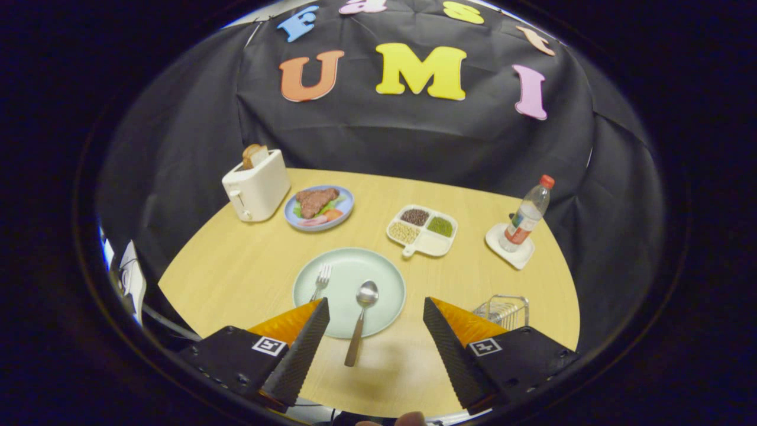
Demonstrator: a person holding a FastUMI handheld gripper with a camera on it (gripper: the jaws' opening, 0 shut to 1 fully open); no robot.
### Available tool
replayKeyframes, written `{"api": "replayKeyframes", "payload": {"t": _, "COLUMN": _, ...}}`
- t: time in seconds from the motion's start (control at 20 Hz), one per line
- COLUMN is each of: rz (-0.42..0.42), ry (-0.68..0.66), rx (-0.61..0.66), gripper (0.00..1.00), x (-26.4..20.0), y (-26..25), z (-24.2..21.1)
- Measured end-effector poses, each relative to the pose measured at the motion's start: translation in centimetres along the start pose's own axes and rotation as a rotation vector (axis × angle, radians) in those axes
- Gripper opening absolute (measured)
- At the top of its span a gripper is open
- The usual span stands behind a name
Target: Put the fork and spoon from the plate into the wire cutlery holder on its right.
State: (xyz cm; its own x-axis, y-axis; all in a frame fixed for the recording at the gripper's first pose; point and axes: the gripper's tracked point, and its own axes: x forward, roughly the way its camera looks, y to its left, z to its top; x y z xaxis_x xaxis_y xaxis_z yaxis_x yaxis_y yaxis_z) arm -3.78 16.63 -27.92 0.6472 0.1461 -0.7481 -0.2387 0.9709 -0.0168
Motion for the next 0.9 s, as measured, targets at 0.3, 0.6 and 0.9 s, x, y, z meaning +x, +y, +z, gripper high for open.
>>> {"api": "replayKeyframes", "payload": {"t": 0.3, "rz": 0.02, "ry": 0.221, "rx": 0.014, "gripper": 0.96, "x": 3.1, "y": 1.7, "z": -5.4}}
{"api": "replayKeyframes", "payload": {"t": 0.6, "rz": -0.001, "ry": 0.373, "rx": 0.025, "gripper": 0.93, "x": 5.6, "y": 2.2, "z": -8.8}}
{"api": "replayKeyframes", "payload": {"t": 0.9, "rz": 0.009, "ry": 0.463, "rx": 0.041, "gripper": 0.54, "x": 7.2, "y": 2.6, "z": -10.8}}
